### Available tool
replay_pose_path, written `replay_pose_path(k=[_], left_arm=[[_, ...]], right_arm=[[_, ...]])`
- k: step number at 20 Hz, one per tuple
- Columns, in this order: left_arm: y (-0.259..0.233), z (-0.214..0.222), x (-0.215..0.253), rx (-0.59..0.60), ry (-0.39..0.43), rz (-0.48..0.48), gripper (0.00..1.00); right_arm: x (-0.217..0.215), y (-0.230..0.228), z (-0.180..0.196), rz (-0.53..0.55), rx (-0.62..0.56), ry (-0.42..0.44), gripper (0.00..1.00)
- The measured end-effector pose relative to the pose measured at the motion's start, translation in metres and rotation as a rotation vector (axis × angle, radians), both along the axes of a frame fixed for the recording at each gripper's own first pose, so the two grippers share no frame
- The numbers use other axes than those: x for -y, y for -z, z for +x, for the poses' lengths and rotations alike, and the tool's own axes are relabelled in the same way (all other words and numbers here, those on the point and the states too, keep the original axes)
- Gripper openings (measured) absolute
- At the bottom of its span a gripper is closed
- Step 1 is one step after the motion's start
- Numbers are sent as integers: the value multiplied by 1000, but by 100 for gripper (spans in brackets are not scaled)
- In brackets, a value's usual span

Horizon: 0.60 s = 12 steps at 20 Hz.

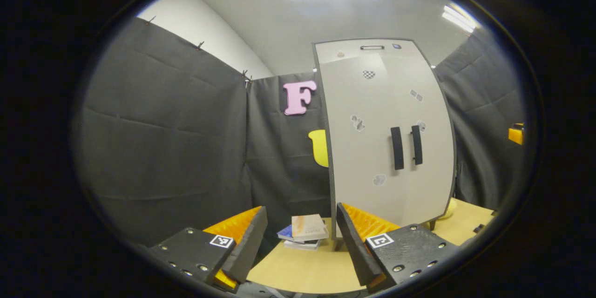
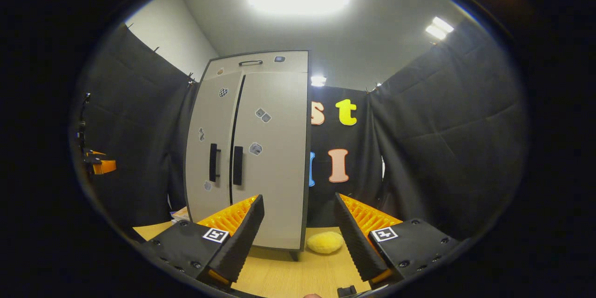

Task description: Grab one shoe with the right hand and put it into the shoe cabinet, grab the other shoe with the left hand and put it into the shoe cabinet; then close the right door with the right hand and the left door with the left hand.

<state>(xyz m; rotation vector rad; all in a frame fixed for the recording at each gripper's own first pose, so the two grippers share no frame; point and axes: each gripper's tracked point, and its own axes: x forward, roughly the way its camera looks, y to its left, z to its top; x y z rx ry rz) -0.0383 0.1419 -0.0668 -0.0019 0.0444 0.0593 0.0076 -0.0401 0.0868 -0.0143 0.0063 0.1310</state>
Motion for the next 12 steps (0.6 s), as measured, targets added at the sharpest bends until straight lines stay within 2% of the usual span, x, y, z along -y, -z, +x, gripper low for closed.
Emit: replay_pose_path(k=[2, 4, 5, 7, 8, 12], left_arm=[[-2, 0, 1, -1, -2, 7, 91], [-4, 1, 1, 2, -4, 11, 91], [-4, 0, 1, 4, -4, 13, 91], [-6, -1, 1, 9, -4, 15, 91], [-6, -1, 1, 7, -3, 16, 91], [-7, -1, 3, 5, 4, 16, 91]], right_arm=[[-1, 1, 1, -9, 3, -4, 95], [-3, 3, 4, -14, 6, -9, 92], [-4, 2, 5, -16, 8, -11, 95], [-3, 3, 4, -21, 11, -13, 92], [-2, 3, 3, -23, 12, -13, 95], [-2, 5, 3, -27, 9, -15, 92]])
